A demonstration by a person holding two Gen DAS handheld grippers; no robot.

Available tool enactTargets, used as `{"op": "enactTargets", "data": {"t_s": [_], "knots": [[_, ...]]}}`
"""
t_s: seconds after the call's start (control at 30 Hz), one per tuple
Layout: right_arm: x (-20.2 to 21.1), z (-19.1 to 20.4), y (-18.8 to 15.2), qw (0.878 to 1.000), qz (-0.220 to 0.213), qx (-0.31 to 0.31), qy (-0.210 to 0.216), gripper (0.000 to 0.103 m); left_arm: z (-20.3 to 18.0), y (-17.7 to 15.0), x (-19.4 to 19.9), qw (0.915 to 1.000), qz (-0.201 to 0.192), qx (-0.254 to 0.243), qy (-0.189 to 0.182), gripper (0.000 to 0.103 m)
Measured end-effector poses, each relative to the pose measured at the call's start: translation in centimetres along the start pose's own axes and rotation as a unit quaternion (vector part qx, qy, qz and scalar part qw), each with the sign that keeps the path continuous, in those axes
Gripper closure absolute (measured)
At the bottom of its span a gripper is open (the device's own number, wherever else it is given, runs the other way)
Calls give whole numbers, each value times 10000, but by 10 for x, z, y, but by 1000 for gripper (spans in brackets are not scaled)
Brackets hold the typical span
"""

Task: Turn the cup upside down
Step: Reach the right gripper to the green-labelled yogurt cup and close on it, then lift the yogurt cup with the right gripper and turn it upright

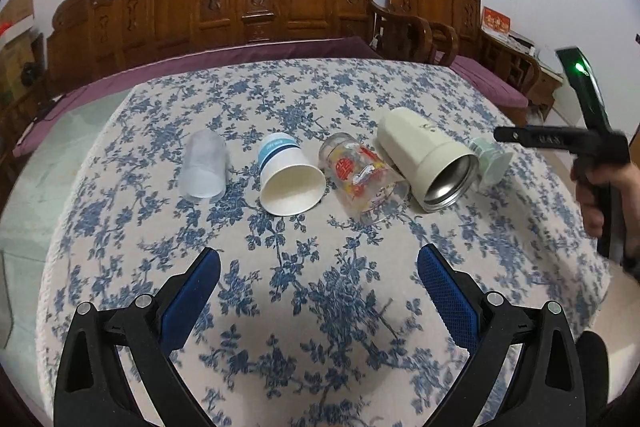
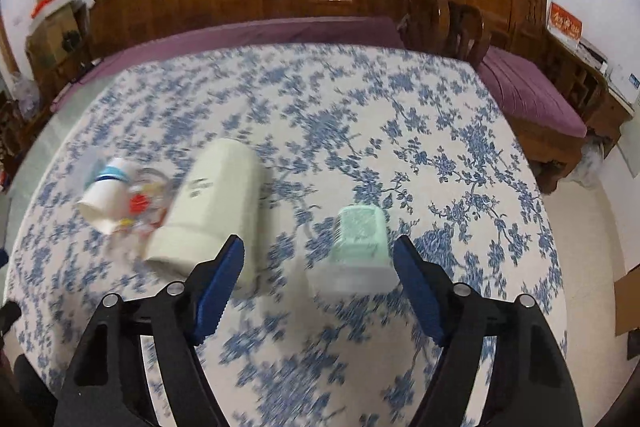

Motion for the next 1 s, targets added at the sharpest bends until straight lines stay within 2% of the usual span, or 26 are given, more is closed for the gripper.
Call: {"op": "enactTargets", "data": {"t_s": [0.17, 0.37, 0.5, 0.77, 1.0], "knots": [[-41, -10, 17, 9989, 420, 1, -220, 30, 1, -6, -24, 9998, 153, 97, -43, 8], [-81, -21, 22, 9936, 1028, 30, -466, 38, -2, -13, -34, 9995, 246, 134, -112, 8], [-96, -28, 19, 9893, 1413, -44, -353, 53, -6, -16, -32, 9995, 256, 118, -152, 8], [-59, -24, 8, 9923, 1231, -99, -68, 54, -9, -19, -5, 9996, 166, 168, -170, 8], [-3, 5, -33, 9938, 1032, 67, 399, 53, -7, -26, 20, 9997, 69, 212, -108, 8]]}}
Point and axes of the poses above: each gripper's, at about its wrist camera, not at the fingertips, and x roughly against the way its jaws point, z to its left, y to its top, the point moved 2 cm from there along -x, roughly the way its jaws point, and after that the axes turned 8 degrees about -x, right-handed, at the moved point
